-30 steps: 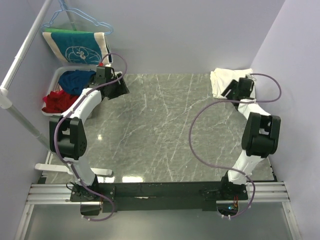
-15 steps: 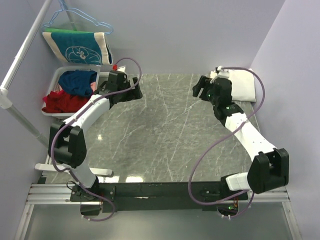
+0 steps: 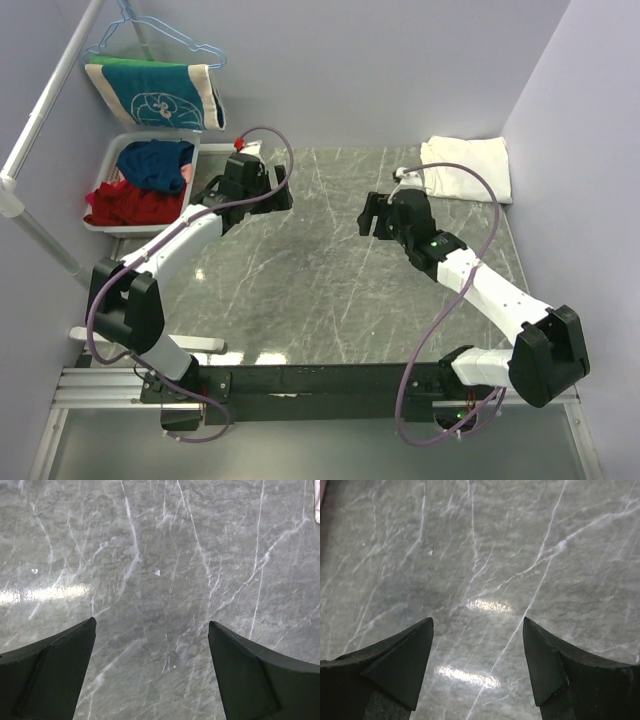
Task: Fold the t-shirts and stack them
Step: Reset both grippers
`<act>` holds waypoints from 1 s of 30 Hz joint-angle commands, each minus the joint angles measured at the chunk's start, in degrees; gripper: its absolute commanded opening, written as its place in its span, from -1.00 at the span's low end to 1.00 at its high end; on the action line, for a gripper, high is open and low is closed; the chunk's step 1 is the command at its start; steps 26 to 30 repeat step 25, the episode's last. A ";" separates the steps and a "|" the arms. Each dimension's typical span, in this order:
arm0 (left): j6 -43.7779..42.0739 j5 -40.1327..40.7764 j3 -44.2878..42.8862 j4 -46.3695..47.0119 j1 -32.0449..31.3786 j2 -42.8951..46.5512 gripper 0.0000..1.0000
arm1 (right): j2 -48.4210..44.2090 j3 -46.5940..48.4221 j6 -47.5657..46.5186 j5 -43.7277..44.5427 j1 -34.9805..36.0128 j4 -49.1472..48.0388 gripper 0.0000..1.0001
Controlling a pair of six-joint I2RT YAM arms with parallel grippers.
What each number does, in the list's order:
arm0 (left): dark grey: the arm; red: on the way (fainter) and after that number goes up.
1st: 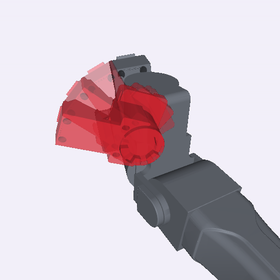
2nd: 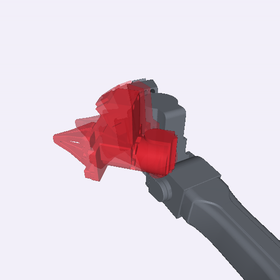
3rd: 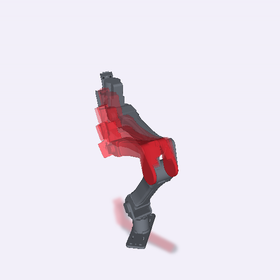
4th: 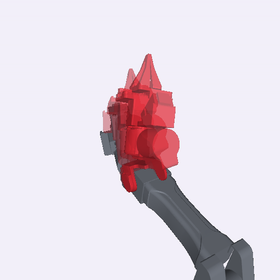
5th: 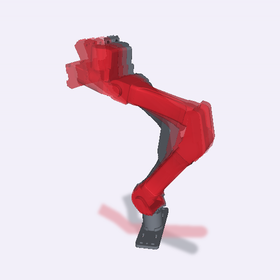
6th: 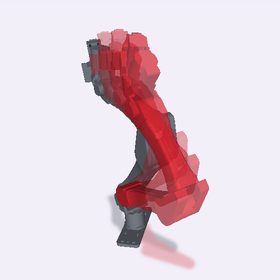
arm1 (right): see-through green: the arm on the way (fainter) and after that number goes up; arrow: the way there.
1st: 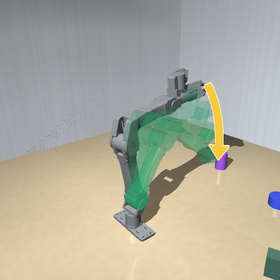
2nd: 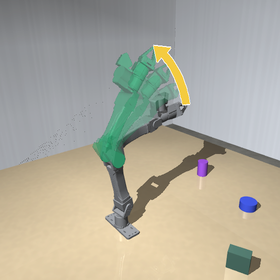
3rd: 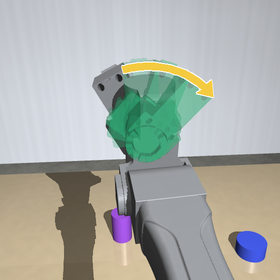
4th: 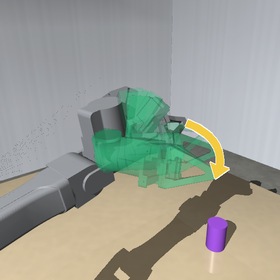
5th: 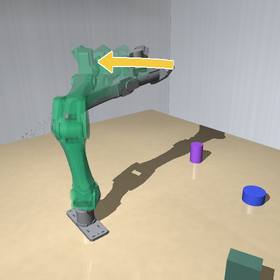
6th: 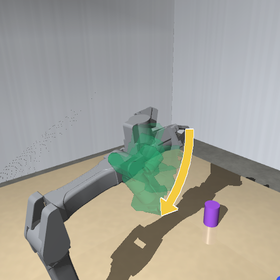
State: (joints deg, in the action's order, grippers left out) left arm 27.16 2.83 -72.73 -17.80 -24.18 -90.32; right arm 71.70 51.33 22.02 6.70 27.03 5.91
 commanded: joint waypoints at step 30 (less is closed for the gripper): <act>-1.58 9.74 1.62 2.24 -2.27 6.21 0.99 | 1.33 1.84 0.13 3.58 5.14 0.68 0.59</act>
